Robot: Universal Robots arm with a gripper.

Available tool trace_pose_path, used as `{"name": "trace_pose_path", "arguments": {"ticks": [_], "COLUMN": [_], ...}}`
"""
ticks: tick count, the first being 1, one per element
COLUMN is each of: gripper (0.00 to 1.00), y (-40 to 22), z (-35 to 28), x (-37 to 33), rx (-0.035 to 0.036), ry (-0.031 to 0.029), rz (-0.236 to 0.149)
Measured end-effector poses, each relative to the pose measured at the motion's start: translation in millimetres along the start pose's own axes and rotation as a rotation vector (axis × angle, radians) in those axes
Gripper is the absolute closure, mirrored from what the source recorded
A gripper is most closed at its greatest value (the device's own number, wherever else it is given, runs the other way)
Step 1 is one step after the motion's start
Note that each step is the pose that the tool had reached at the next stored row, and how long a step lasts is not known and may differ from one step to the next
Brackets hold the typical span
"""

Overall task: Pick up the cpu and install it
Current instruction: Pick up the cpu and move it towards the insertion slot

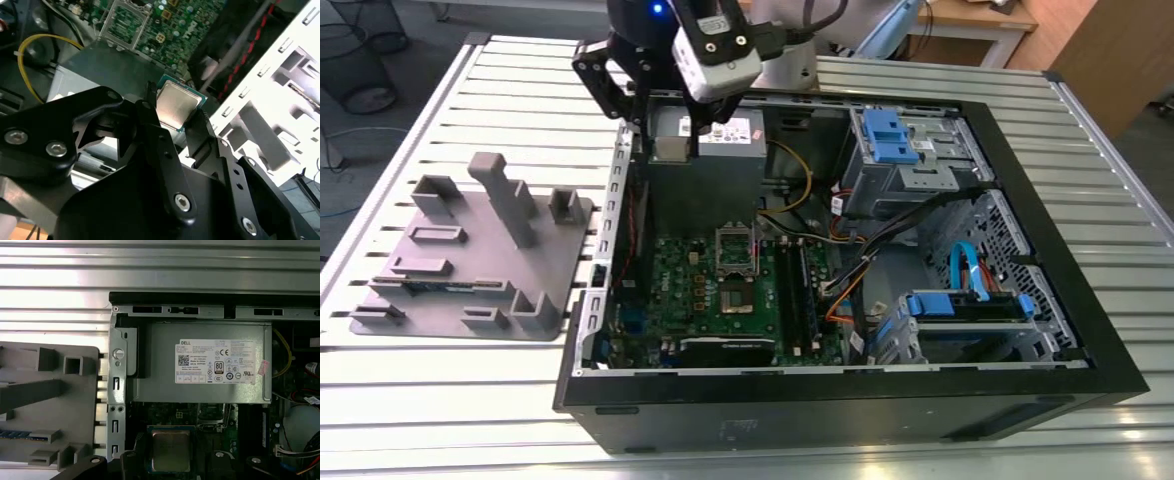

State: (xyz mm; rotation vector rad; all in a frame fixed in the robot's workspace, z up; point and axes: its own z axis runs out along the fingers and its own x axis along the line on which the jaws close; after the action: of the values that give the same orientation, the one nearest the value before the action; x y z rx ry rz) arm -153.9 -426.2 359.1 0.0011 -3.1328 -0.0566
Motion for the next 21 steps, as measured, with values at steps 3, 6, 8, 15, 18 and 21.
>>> {"name": "trace_pose_path", "arguments": {"ticks": [3,6,8,15,18,21], "gripper": [0.53,0.53,0.53,0.53,0.53,0.53], "y": [0.0,0.0,0.0,0.0,0.1,0.0], "z": [0.0,0.0,0.0,0.0,0.0,-0.1], "x": [-0.3,-0.7,-1.1,-1.2,-2.9,-6.5], "rx": [-0.0001,-0.0001,0.0,-0.0001,0.0001,0.0], "ry": [0.0002,0.0002,0.0002,0.0001,0.0001,0.0002], "rz": [0.0,0.0,0.0,0.0,0.0,0.0]}}
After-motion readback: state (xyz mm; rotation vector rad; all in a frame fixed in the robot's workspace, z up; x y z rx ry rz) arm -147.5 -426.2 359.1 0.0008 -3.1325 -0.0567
